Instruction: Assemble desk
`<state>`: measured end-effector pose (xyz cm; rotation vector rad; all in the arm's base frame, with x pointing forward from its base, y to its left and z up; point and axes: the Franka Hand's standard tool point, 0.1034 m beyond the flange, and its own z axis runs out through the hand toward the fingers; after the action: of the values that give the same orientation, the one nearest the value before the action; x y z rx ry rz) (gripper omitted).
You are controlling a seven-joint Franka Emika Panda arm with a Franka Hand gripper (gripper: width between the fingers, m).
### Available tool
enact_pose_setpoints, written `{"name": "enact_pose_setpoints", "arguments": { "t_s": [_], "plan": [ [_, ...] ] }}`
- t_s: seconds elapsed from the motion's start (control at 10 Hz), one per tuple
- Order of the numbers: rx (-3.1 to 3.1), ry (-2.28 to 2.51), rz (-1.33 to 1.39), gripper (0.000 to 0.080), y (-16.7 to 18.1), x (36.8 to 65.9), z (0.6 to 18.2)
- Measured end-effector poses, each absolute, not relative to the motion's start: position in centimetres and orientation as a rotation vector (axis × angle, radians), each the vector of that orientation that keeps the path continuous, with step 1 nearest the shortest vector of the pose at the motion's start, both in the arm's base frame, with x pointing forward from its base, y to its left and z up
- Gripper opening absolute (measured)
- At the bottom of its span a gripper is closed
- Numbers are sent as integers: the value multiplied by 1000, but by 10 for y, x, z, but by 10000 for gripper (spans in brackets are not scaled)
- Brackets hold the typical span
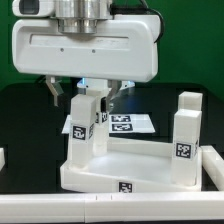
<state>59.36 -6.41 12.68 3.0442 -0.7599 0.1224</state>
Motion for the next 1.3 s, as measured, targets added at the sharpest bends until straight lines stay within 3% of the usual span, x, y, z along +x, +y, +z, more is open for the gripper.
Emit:
{"name": "enact_pose_setpoints", "arguments": {
  "t_s": [0.1, 0.2, 1.0, 1.1, 1.2, 1.3],
  "plan": [
    [3018, -872, 123, 370, -64, 594, 127],
    [2992, -967, 127, 289, -64, 595, 128],
    [2369, -2208, 98, 289, -66, 609, 126],
    [2404, -2168, 101, 361, -65, 610, 126],
    [2439, -2123, 102, 361, -63, 610, 125],
    [2492, -2056, 106, 545, -57, 610, 125]
  ]
}}
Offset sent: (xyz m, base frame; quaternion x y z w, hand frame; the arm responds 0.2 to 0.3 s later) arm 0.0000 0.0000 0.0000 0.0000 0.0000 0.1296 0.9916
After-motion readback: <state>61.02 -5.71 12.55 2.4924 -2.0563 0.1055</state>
